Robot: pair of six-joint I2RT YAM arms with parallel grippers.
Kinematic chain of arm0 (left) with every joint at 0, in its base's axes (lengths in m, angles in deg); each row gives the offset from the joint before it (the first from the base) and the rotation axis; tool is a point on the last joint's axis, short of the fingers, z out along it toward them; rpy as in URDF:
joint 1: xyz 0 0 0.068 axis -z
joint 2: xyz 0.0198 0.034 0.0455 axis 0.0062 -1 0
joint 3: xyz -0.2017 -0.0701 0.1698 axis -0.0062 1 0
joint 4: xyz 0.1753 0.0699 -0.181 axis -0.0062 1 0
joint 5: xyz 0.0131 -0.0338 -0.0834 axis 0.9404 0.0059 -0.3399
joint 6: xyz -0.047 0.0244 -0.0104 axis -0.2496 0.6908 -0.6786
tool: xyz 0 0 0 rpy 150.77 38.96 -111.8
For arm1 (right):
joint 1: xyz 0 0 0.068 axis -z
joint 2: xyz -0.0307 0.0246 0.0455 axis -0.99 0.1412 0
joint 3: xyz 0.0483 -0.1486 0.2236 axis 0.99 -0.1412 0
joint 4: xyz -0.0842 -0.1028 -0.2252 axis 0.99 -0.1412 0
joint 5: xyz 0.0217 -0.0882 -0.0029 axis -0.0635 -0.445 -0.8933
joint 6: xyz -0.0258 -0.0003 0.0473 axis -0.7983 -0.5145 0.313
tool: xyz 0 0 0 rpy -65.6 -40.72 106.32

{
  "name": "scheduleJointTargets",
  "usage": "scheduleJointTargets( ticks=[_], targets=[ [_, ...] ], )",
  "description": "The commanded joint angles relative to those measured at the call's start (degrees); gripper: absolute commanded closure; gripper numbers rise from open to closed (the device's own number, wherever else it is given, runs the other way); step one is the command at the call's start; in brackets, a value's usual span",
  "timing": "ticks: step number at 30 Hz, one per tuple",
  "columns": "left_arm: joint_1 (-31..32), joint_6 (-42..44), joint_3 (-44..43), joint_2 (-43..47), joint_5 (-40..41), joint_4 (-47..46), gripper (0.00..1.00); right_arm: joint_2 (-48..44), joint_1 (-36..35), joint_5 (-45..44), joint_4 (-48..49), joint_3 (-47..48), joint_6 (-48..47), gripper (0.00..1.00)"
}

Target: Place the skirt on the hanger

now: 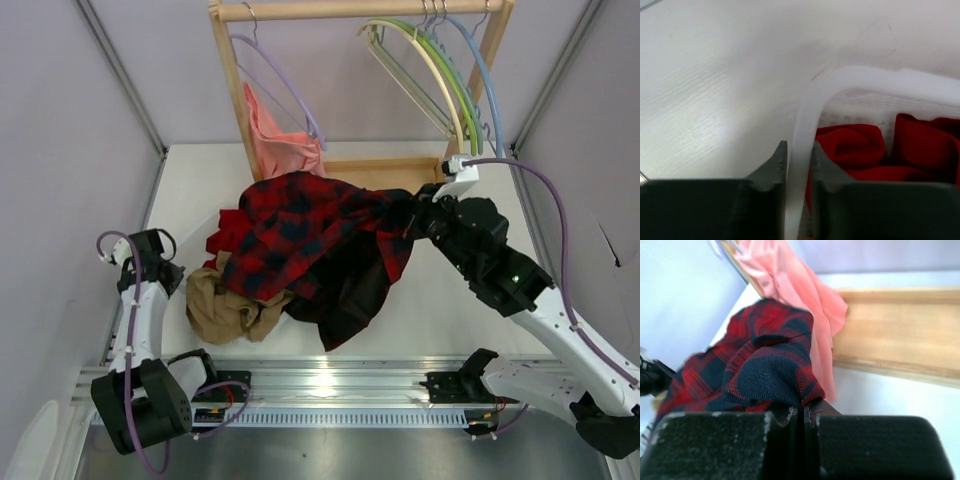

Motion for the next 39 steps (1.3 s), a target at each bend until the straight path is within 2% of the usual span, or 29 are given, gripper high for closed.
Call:
scheduleJointTargets(
  ticks=[1, 8, 13, 18, 26, 31, 35, 38, 39],
  targets=[
    [-1.32, -4.65, 0.68, -0.50, 4.88, -3.50, 1.00, -1.62, 0.99, -3.03, 0.42, 7.68, -1.11, 1.00],
    [-9.74, -10.98, 2.00, 5.82, 7.80, 1.24, 1.00, -3.90, 1.79, -11.20, -4.59, 17.78, -4.00, 1.00],
    [-12.22, -9.67, 0.34, 9.52, 10.26, 3.70, 1.00, -7.07, 1.87, -11.29, -3.45, 19.90, -5.50, 1.00],
    [-14.50, -8.88, -1.51, 10.31, 13.51, 7.13, 1.00, -8.12, 1.87, -17.96, -8.18, 22.27, -6.20, 1.00],
    [-16.96, -10.72, -4.67, 10.57, 18.79, 12.58, 1.00, -11.99, 1.79, -28.60, -14.07, 22.28, -7.53, 1.00],
    [-17.05, -5.99, -6.70, 11.37, 16.70, 11.10, 1.00, -12.87, 1.79, -29.75, -18.21, 21.58, -5.42, 1.00],
    [-17.05, -1.32, -6.78, 11.98, 14.05, 9.51, 0.98, -12.26, 1.79, -30.19, -20.50, 16.06, -4.28, 1.00],
    [-17.14, 1.84, -7.13, 13.03, 13.09, 9.68, 0.76, -11.38, 1.87, -28.88, -20.77, 13.59, -2.26, 1.00],
    [-17.14, 3.15, -7.57, 13.30, 12.73, 10.12, 0.47, -10.59, 1.87, -28.18, -20.42, 12.36, -1.82, 1.00]
  ],
)
